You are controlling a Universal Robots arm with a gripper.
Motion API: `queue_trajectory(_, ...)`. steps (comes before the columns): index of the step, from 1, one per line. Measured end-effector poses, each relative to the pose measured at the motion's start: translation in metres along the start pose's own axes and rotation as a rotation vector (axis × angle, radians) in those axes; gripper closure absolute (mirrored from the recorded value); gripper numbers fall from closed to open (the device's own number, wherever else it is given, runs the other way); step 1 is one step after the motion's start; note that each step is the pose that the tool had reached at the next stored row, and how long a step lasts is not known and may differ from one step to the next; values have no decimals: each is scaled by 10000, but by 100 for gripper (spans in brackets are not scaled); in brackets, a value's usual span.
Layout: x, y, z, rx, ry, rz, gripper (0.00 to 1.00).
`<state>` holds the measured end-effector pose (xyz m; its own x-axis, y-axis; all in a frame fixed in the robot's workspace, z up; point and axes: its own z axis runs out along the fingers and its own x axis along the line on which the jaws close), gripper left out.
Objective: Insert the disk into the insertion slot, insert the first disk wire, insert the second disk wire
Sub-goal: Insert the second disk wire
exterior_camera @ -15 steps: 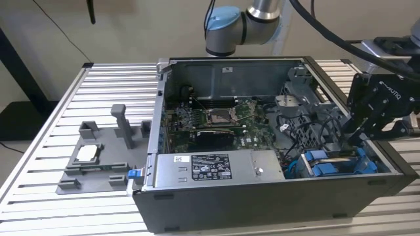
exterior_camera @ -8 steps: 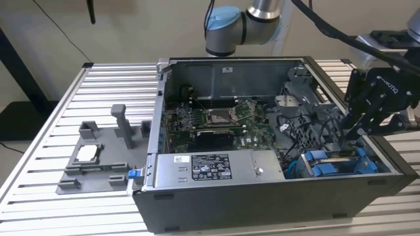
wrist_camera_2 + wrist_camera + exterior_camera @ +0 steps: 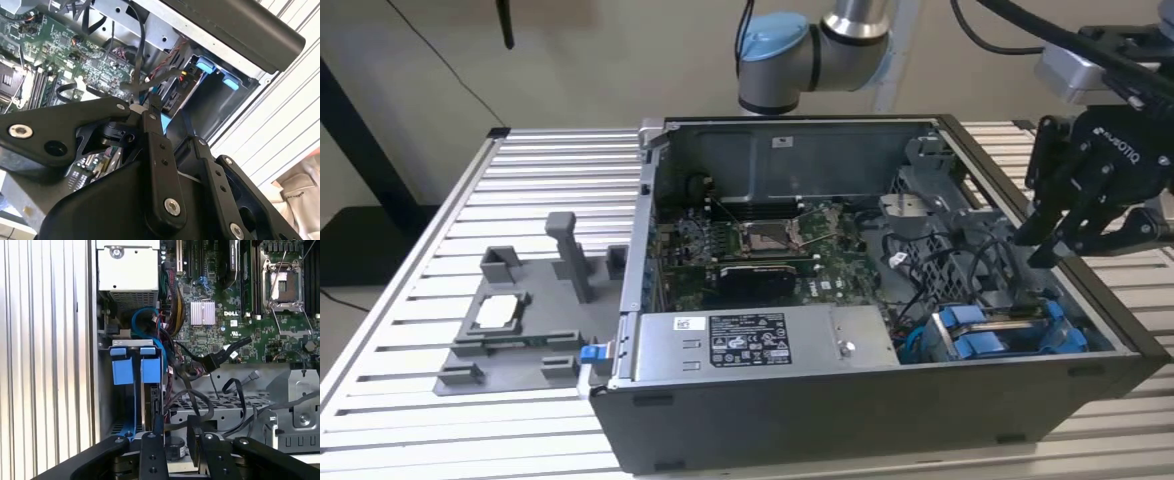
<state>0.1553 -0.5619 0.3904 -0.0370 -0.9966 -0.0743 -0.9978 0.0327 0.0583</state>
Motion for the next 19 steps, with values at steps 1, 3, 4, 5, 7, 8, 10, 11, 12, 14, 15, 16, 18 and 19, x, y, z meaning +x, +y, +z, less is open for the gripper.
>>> queue_trajectory(1,0,21,-6,42,-3,-4,67)
queue_trajectory(3,-1,64,-17,123,-4,-10,67)
queue_trajectory(4,-4,83,-21,153,-5,-13,67)
queue_trajectory(5,-11,100,-24,178,-6,-14,67)
queue_trajectory(7,-30,133,-29,233,-7,-18,67)
queue_trajectory(8,-35,149,-30,279,-8,-22,67)
queue_trajectory(10,-47,188,-26,382,-13,-30,67)
queue_trajectory(11,-57,204,-25,412,-14,-32,67)
queue_trajectory(12,-71,219,-23,424,-14,-33,67)
queue_trajectory(14,-106,241,-19,432,-14,-34,67)
queue_trajectory(15,-121,252,-17,436,-14,-34,67)
queue_trajectory(16,-137,263,-16,440,-15,-34,67)
queue_trajectory(18,-177,288,-11,450,-14,-35,67)
queue_trajectory(19,-196,301,-9,454,-15,-35,67)
